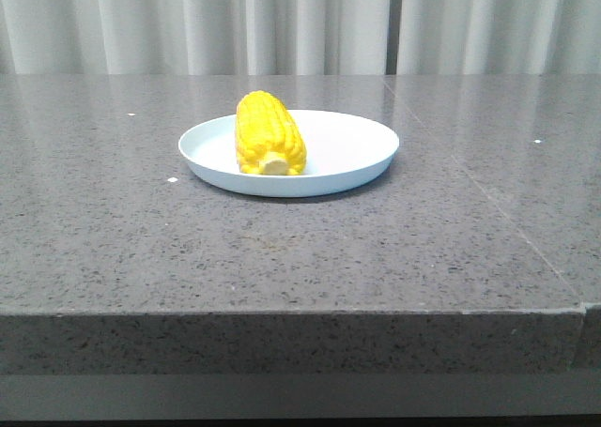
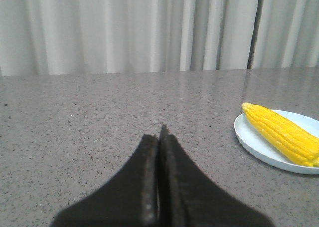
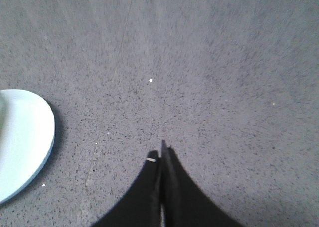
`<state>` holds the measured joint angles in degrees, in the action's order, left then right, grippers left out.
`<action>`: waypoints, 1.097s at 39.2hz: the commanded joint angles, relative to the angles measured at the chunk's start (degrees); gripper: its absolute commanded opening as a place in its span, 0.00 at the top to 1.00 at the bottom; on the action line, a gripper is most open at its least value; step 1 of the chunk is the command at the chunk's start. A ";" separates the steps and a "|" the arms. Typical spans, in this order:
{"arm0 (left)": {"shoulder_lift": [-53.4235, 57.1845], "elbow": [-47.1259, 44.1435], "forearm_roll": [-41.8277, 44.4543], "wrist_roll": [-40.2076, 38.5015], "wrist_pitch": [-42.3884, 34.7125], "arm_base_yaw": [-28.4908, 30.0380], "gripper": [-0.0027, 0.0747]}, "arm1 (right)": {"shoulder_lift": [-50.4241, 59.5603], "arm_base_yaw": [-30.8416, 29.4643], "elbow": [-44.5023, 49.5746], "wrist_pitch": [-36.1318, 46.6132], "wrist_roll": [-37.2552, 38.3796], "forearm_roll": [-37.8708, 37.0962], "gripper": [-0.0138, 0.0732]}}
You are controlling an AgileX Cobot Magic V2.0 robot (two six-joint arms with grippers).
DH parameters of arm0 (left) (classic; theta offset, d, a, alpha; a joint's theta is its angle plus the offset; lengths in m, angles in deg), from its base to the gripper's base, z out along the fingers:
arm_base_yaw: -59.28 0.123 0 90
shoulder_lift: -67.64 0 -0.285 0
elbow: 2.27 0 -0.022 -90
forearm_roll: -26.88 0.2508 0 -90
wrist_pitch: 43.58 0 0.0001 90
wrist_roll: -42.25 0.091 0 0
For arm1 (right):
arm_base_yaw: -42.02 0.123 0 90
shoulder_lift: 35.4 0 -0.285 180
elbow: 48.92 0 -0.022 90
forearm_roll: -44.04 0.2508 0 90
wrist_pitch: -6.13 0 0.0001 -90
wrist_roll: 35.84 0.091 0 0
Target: Place corn on plate with both arms
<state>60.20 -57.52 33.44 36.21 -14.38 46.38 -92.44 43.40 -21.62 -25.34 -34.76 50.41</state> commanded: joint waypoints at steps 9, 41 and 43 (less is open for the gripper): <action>-0.14 1.33 0.00 -0.46 -4.59 -0.10 0.99 | 24.08 -0.37 18.35 9.87 -0.08 -2.33 0.92; -0.14 1.33 0.00 -0.46 -4.59 -0.10 0.99 | 42.42 -0.37 26.42 8.83 -0.08 -3.14 0.92; -0.14 1.33 0.00 -0.46 -4.59 -0.10 0.99 | 42.42 -0.37 26.42 8.88 -0.08 -3.14 0.92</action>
<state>60.20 -57.52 33.44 36.21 -14.38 46.38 -49.21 43.40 6.14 -20.73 -34.63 48.06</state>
